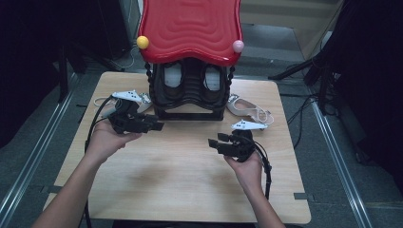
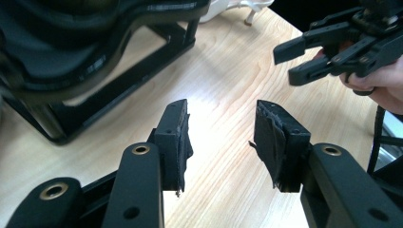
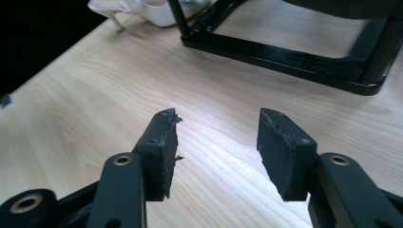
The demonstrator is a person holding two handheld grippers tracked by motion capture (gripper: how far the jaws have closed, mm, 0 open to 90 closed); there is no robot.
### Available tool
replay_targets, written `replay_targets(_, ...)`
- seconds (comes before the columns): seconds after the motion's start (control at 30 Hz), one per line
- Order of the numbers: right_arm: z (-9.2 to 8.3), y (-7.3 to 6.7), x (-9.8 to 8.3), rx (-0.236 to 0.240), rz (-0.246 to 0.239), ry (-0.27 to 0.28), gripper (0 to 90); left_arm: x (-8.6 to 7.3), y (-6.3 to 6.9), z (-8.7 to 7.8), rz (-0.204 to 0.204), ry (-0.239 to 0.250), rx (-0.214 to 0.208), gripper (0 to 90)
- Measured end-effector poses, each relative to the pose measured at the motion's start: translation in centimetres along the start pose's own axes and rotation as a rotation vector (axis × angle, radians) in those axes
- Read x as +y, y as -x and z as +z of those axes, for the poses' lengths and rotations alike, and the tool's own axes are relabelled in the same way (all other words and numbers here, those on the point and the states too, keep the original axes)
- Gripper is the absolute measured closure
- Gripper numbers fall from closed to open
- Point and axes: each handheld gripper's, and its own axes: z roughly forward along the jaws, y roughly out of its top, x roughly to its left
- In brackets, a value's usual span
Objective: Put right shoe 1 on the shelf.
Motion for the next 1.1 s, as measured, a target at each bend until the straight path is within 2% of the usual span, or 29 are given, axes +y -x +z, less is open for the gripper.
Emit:
replay_targets(0.03,0.0,0.1,-0.1,0.01,0.009,-0.002,49.4,-0.3,-0.2,0.2,-0.004,0.006,0.003,56.8)
replay_targets(0.1,0.1,0.3,-0.2,0.03,0.023,-0.017,47.2,-0.7,-0.4,0.4,-0.001,-0.02,0.016,57.1)
replay_targets(0.17,0.1,0.3,-0.4,0.025,0.028,-0.011,43.8,-1.1,-0.7,0.4,0.0,-0.017,0.026,57.5)
replay_targets(0.23,-0.1,0.4,-0.7,0.016,0.047,0.012,44.8,-1.4,-1.0,0.3,-0.002,-0.011,0.028,57.6)
replay_targets(0.27,-0.1,0.5,-0.8,0.026,0.059,0.01,44.8,-1.6,-1.1,0.4,-0.006,-0.011,0.038,57.6)
replay_targets(0.37,-0.1,1.1,-0.9,0.059,0.091,-0.012,41.3,-2.2,-1.7,0.4,-0.023,-0.016,0.034,57.5)
replay_targets(0.47,-0.2,1.5,-0.9,0.077,0.111,-0.028,37.7,-2.8,-2.2,0.5,-0.021,-0.016,0.049,57.4)
replay_targets(0.5,-0.1,1.6,-1.0,0.074,0.113,-0.036,37.8,-2.9,-2.4,0.5,-0.03,-0.014,0.04,57.4)
replay_targets(0.6,0.0,1.7,-1.0,0.062,0.103,-0.068,41.4,-3.4,-2.9,0.5,-0.03,-0.022,0.05,57.4)
replay_targets(0.7,-0.1,1.6,-1.1,0.033,0.086,-0.067,44.9,-3.8,-3.5,0.3,-0.041,-0.017,0.052,57.4)
replay_targets(0.73,-0.1,1.5,-1.1,0.007,0.071,-0.065,46.7,-3.9,-3.7,0.2,-0.043,-0.014,0.051,57.4)
replay_targets(0.83,-0.1,1.6,-1.2,0.011,0.043,-0.064,53.3,-4.1,-4.2,0.1,-0.05,-0.007,0.059,57.4)
replay_targets(0.93,-0.3,1.7,-1.5,0.004,-0.005,-0.052,53.0,-4.3,-4.6,-0.1,-0.051,-0.011,0.064,57.3)
replay_targets(1.03,-0.3,1.9,-1.7,-0.01,-0.011,-0.051,50.7,-4.6,-5.0,-0.2,-0.066,0.004,0.062,57.3)
replay_targets(1.1,-0.2,1.9,-1.7,0.008,-0.012,-0.062,52.3,-4.8,-5.3,-0.2,-0.076,0.01,0.067,57.3)
